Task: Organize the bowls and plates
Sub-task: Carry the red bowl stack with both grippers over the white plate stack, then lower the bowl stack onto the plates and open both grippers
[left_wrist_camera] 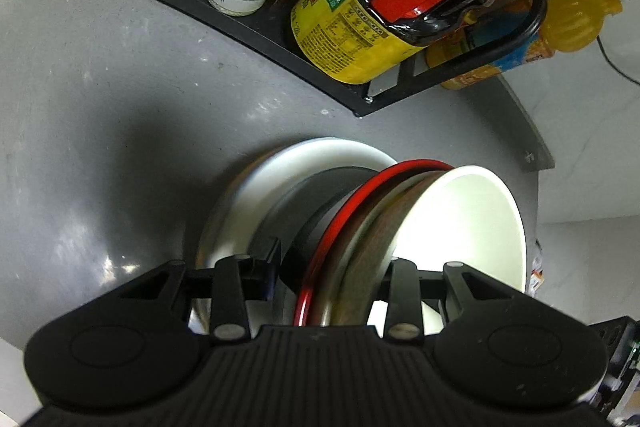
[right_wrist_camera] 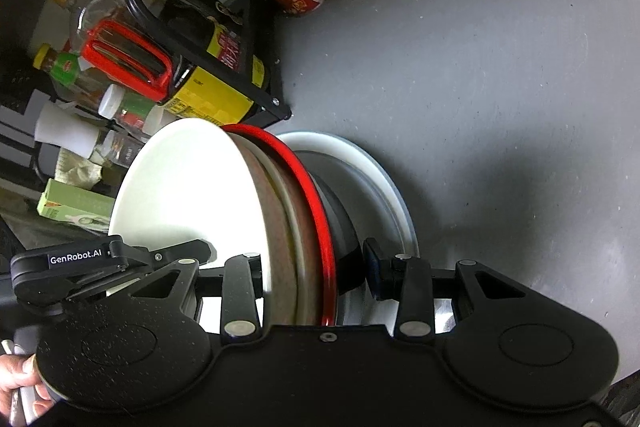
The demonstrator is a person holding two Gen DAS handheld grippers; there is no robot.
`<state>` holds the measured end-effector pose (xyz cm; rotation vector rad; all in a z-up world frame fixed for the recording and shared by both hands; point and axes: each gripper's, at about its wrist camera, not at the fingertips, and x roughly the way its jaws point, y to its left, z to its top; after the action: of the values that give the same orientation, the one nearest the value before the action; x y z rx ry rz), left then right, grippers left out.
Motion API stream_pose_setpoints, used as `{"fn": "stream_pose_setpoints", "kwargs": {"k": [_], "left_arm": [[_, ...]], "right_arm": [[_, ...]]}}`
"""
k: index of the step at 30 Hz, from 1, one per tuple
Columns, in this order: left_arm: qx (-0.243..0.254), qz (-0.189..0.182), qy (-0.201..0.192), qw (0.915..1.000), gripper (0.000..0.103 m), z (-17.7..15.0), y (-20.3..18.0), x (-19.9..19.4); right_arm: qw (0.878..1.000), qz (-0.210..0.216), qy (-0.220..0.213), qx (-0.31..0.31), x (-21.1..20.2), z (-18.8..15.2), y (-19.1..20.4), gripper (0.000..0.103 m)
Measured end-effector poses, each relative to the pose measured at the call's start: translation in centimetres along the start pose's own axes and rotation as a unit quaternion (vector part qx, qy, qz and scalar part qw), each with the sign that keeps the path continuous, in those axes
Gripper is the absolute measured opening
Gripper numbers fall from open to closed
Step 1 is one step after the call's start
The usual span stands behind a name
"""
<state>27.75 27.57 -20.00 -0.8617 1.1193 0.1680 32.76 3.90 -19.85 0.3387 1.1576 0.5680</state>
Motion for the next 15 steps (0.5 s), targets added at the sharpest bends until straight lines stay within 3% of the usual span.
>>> {"fn": "stream_pose_setpoints", "kwargs": {"k": [11,15], "left_arm": [[0.038,-0.003,0.025,0.9990,0.035,1.1,0.2,0.9],[0.077,0.003,0.011,0.9970,0.040,0.9,-0.8,0.5]], "right_arm": [[1.000,-0.018,-0.014,0.019,-0.2,-0.4,0.1,0.040],[0.999,-0.027,-0.038,0.008,-1.4,-0.6,0.8,0.058]]}}
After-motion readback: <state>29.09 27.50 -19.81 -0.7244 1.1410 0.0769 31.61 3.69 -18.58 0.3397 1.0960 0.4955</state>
